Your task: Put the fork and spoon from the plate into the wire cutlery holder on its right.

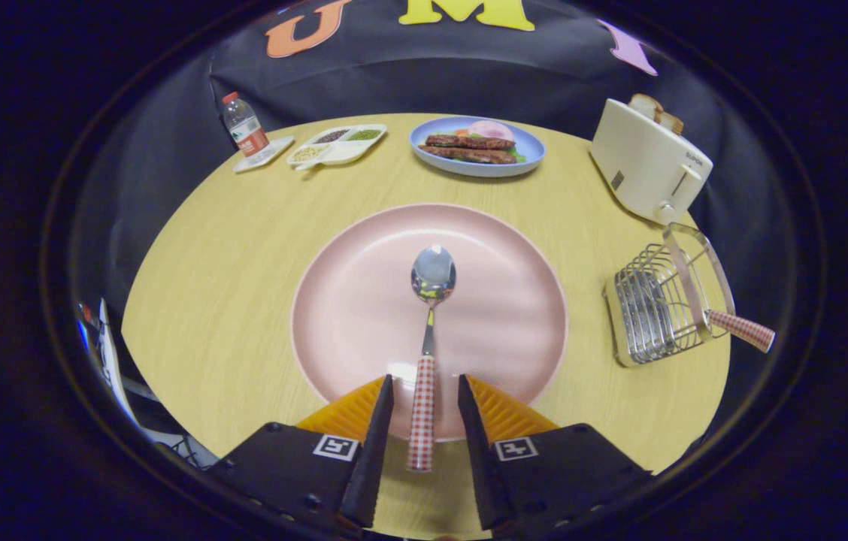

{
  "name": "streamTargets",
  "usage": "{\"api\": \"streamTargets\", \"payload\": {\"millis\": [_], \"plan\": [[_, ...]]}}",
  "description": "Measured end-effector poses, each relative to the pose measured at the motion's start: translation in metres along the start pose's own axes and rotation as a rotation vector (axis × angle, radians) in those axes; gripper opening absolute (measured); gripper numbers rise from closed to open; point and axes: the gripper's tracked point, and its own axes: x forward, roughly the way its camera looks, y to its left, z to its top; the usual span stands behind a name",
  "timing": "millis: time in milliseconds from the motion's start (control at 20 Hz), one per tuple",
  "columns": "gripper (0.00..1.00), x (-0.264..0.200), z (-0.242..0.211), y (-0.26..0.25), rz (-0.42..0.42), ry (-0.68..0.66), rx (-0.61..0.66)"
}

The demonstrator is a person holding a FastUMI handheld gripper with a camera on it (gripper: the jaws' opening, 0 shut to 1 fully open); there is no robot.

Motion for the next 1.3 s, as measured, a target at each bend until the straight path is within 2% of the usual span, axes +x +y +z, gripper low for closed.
{"api": "streamTargets", "payload": {"millis": [150,200,300,350,600,800,900,1100,1300], "plan": [[0.31,0.004,-0.003,-0.008,-0.033,0.018,0.002],[0.11,0.005,-0.004,-0.009,-0.033,0.027,0.008],[0.11,-0.003,0.000,-0.011,-0.024,0.044,0.015],[0.03,-0.007,-0.001,-0.015,-0.021,0.055,0.016],[0.03,-0.070,0.015,-0.022,0.096,0.154,0.049],[0.03,-0.122,0.042,-0.060,0.116,0.223,0.070],[0.03,-0.141,0.052,-0.082,0.098,0.262,0.072],[0.03,-0.170,0.057,-0.126,0.045,0.345,-0.006],[0.03,-0.187,0.047,-0.152,0.042,0.481,0.023]]}}
